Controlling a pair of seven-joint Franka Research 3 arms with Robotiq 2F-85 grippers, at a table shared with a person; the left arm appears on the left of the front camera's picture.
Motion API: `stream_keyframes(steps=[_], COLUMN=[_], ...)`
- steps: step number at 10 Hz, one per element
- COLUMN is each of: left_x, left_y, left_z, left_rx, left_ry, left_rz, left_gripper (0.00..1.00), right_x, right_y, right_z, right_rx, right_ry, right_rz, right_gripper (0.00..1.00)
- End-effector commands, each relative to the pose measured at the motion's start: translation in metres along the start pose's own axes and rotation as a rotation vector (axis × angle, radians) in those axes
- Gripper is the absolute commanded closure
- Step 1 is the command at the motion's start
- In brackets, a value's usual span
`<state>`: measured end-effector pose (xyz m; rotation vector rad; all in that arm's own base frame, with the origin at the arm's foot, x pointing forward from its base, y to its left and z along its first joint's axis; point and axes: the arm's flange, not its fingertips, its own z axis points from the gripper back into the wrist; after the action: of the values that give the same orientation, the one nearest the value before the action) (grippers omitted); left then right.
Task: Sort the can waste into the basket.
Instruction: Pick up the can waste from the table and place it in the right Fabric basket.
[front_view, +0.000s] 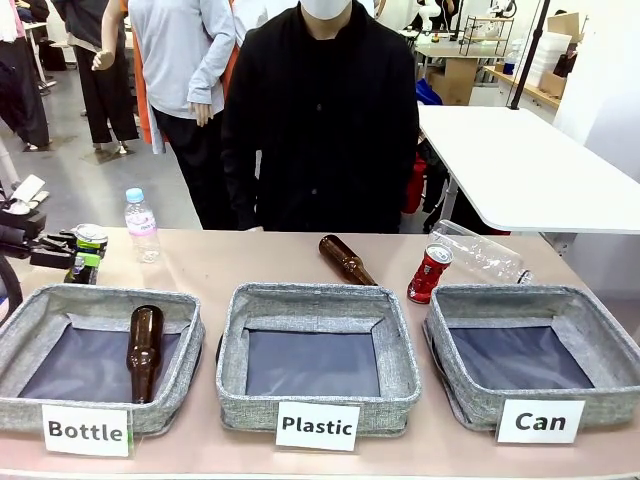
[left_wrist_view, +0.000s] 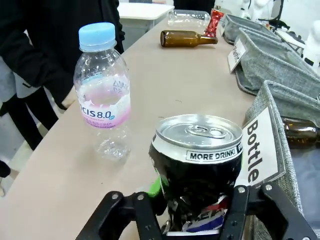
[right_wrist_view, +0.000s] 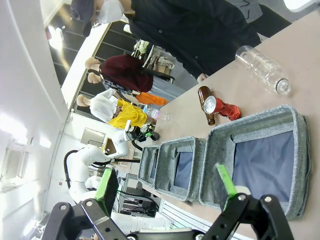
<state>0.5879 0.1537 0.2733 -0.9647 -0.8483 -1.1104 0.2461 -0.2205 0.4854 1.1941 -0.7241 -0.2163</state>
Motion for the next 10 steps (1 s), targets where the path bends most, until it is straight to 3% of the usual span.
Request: stream_keyframes(steps=[1, 3, 5, 7, 8, 9, 10], left_x=[0.01, 0.038, 0.096, 0.126, 0.124, 0.115, 0.137], left_y=[-0.007, -0.035, -0.111, -0.188, -0.213, -0.233, -0.196], left_z=[0.007, 0.039, 0.088, 0.096, 0.087, 0.074, 0.105], left_rx=[0.008, 0.025, 0.005, -0.134, -0.218, -0.377, -0.15], left_ry=[0.0, -0.04, -0.079, -0.11, -0.108, -0.077, -0.124], left_rz=[-0.029, -0.097, -0.177, -0.207, -0.141, -0.133, -0.197], left_gripper=[1.0, 1.0, 1.0, 1.0, 1.0, 1.0, 1.0], right_x=[0.003, 0.003, 0.003, 0.003, 0.003, 0.003, 0.003], right_y=[0.0, 0.0, 0.0, 0.0, 0.0, 0.0, 0.0], right_z=[-0.001, -0.001, -0.001, -0.001, -0.001, -0.001, -0.001], right_rx=[0.022, 0.022, 0.022, 0.022, 0.022, 0.022, 0.022], right_ry=[-0.016, -0.016, -0.016, -0.016, -0.016, -0.016, -0.016], right_rz=[0.025, 0.025, 0.025, 0.025, 0.025, 0.025, 0.025], right_gripper=[0.0, 0.0, 0.0, 0.0, 0.0, 0.0, 0.0])
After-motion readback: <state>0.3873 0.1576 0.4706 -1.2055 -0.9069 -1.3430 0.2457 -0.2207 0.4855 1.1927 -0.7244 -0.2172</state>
